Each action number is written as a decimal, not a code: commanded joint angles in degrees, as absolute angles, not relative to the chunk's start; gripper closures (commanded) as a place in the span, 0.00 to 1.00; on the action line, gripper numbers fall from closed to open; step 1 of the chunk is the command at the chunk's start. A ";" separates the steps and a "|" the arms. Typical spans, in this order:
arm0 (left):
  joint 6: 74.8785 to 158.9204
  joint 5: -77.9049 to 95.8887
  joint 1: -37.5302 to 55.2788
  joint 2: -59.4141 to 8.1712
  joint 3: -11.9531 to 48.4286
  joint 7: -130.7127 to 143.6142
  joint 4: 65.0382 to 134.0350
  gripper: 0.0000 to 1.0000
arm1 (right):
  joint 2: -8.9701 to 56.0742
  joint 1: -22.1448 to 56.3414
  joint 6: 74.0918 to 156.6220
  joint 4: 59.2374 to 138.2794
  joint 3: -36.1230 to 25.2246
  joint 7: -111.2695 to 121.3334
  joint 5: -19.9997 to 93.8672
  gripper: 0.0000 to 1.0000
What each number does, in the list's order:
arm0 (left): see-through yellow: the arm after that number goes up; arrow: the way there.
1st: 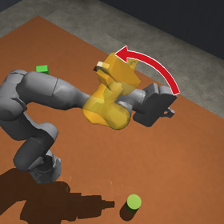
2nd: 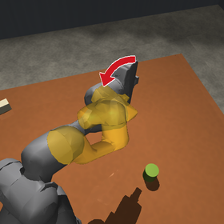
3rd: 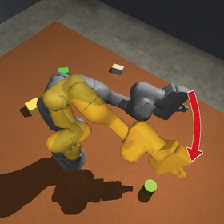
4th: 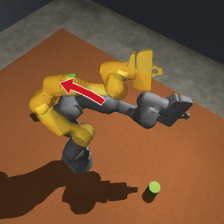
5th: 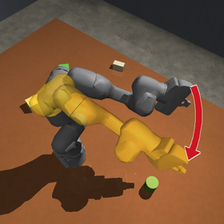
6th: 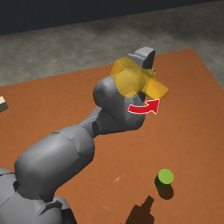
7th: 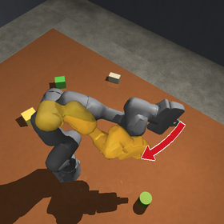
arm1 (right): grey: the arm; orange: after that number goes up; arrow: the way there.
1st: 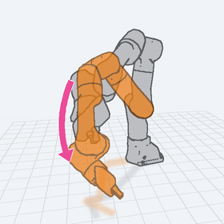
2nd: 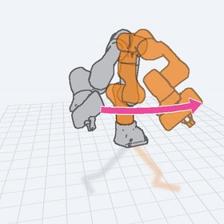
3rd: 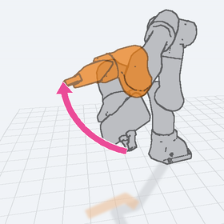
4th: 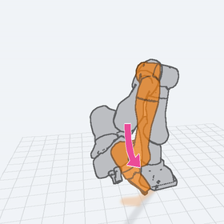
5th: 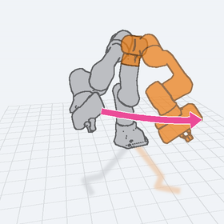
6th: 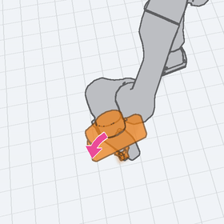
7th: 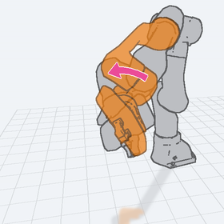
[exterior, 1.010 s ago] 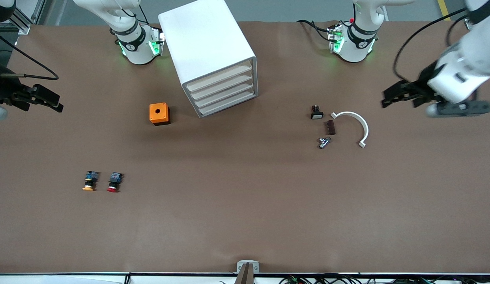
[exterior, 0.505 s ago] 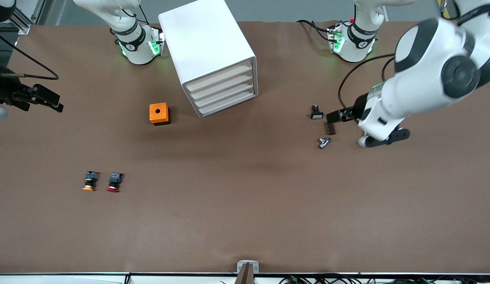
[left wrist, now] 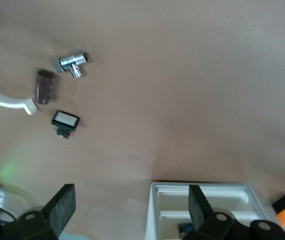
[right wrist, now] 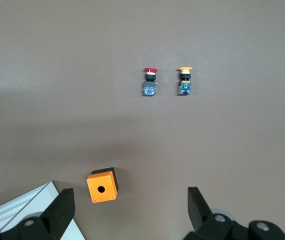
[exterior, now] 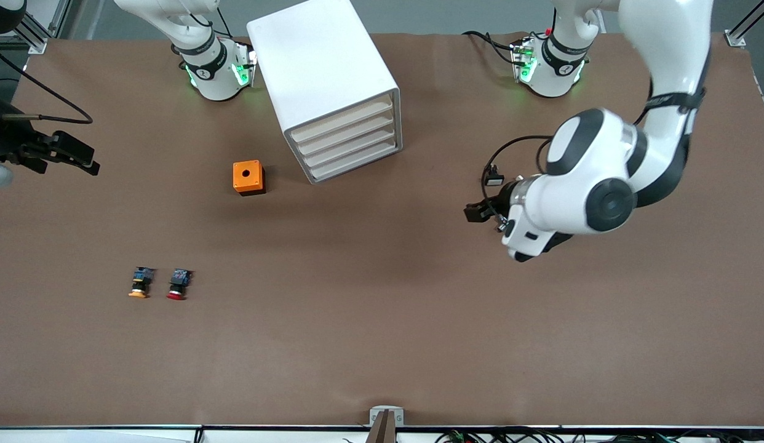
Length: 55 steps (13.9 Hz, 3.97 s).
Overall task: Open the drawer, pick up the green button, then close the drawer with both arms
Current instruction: 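Move the left gripper toward the white cabinet's drawer handle, then grasp the drawer handle with the left gripper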
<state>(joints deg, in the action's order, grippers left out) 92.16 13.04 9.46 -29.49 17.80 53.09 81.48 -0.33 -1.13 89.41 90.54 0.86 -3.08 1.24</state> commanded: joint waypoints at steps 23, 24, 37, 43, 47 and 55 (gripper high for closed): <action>99.84 34.80 18.19 -51.49 17.58 110.97 75.85 0.01 | -1.93 -1.93 90.09 91.76 1.23 -1.41 2.29 0.00; 99.84 35.41 18.80 -52.29 17.67 114.22 75.85 0.01 | -1.93 -1.93 90.09 91.76 1.23 -1.49 2.29 0.00; 88.08 49.39 22.84 -58.71 17.93 129.37 77.51 0.49 | -1.85 -1.93 90.00 91.76 1.23 -1.41 2.29 0.00; 85.87 49.31 24.96 -58.80 17.93 130.95 79.37 0.52 | -1.85 -1.93 90.00 91.76 1.23 -1.49 2.29 0.00; 85.87 49.31 26.19 -59.50 17.93 131.40 79.37 0.52 | -1.85 -1.93 90.00 91.67 1.23 -1.41 2.29 0.00; 85.52 49.22 28.74 -60.38 17.75 131.31 79.54 0.72 | -1.85 -1.93 90.00 91.76 1.23 -1.41 2.29 0.00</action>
<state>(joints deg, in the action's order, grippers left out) 86.44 48.36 28.36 -60.17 17.89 130.45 80.02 -0.43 -1.13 90.07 90.59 0.88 -2.13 1.45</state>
